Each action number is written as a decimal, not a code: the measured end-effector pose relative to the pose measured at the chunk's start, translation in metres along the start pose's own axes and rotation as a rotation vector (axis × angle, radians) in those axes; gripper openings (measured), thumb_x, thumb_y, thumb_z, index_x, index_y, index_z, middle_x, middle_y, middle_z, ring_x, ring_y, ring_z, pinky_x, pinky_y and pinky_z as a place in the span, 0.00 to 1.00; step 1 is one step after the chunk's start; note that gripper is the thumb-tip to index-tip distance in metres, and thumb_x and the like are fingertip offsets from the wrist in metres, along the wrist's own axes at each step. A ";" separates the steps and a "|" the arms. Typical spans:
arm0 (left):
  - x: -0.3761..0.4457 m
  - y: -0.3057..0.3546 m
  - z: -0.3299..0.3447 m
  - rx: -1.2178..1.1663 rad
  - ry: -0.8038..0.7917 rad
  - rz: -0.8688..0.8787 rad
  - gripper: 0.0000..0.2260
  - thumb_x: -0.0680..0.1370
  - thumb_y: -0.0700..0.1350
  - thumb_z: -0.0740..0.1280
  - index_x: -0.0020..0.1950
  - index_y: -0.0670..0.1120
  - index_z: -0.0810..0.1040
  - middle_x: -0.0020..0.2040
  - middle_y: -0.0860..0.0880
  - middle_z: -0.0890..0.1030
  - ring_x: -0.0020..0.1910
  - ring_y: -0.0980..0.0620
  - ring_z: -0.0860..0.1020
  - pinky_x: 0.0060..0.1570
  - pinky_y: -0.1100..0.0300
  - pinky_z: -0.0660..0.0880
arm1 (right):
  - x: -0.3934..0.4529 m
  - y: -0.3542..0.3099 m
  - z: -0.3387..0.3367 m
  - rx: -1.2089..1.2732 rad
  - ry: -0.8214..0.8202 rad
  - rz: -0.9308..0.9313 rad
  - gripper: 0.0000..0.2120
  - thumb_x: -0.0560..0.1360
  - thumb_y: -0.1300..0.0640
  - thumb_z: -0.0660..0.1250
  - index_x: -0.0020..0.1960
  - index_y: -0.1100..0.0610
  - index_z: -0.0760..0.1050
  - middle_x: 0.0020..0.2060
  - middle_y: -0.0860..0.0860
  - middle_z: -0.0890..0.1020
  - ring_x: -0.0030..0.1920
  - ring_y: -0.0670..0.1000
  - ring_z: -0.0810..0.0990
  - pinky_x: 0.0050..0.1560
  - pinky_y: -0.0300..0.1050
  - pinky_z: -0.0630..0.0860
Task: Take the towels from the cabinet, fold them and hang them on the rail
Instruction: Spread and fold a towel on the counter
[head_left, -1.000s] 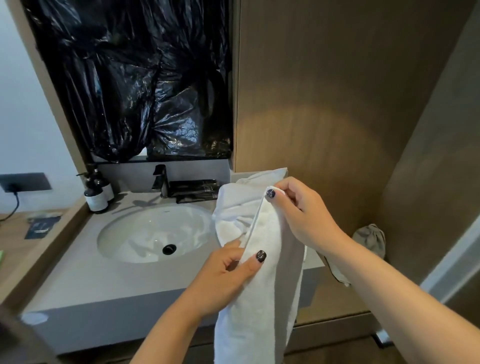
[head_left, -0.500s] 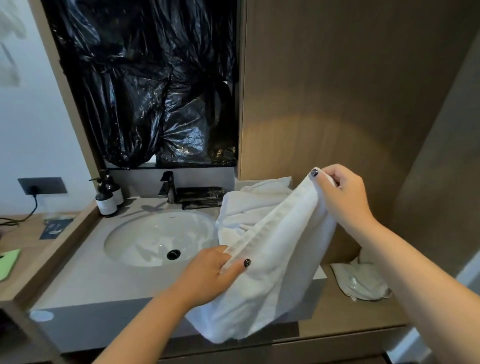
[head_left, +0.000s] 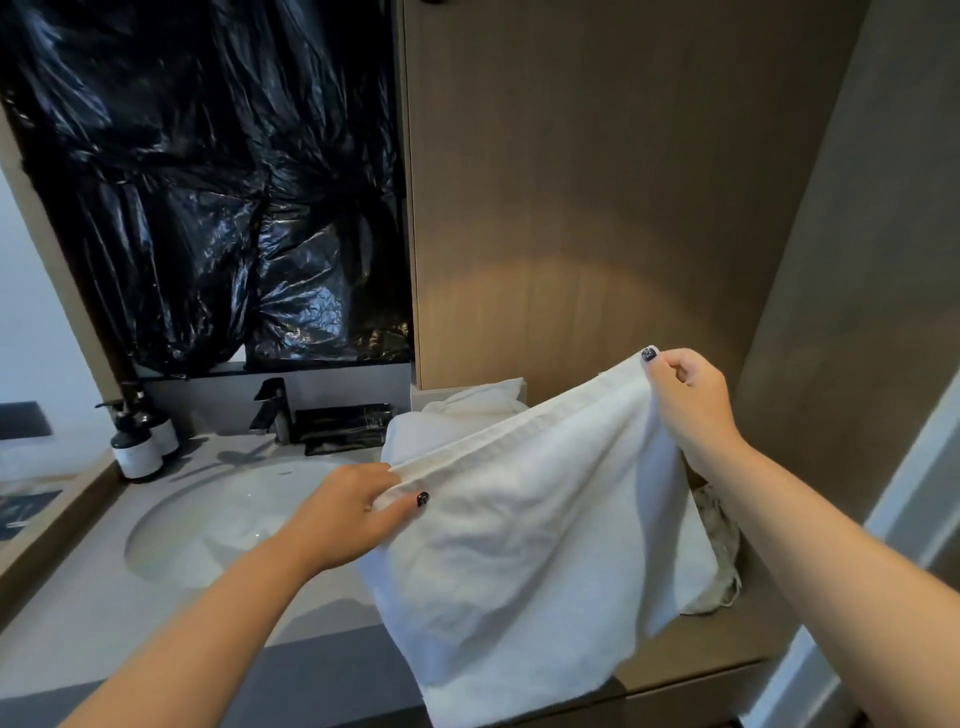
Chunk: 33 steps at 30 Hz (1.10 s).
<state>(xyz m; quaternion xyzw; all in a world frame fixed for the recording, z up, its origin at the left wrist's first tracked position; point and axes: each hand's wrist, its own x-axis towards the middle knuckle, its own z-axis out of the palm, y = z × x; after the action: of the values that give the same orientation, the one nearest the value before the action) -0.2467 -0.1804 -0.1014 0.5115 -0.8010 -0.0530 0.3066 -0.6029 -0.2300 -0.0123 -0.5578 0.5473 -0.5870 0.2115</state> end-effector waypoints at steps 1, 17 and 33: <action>0.003 0.001 0.001 -0.016 0.017 -0.009 0.28 0.72 0.70 0.58 0.34 0.47 0.78 0.32 0.53 0.74 0.38 0.55 0.74 0.35 0.64 0.67 | 0.002 0.001 -0.005 -0.005 0.005 -0.004 0.12 0.81 0.53 0.62 0.43 0.60 0.73 0.36 0.49 0.73 0.36 0.46 0.70 0.37 0.38 0.67; 0.033 0.009 0.013 -0.137 0.031 -0.038 0.23 0.70 0.64 0.64 0.30 0.44 0.78 0.30 0.50 0.75 0.32 0.51 0.74 0.33 0.60 0.69 | 0.004 0.030 -0.055 0.039 0.103 0.021 0.15 0.81 0.52 0.62 0.47 0.65 0.75 0.38 0.51 0.74 0.39 0.48 0.70 0.40 0.42 0.67; 0.028 0.052 0.024 -0.770 0.374 -0.536 0.15 0.74 0.46 0.75 0.40 0.35 0.79 0.35 0.41 0.77 0.35 0.48 0.72 0.36 0.56 0.67 | 0.006 0.062 -0.079 0.077 0.103 0.113 0.11 0.81 0.51 0.63 0.48 0.58 0.77 0.43 0.52 0.77 0.43 0.49 0.73 0.47 0.46 0.70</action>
<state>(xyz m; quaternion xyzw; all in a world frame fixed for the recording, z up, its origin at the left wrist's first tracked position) -0.3085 -0.1856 -0.0879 0.5497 -0.4953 -0.3286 0.5870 -0.6970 -0.2224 -0.0469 -0.4865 0.5651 -0.6227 0.2372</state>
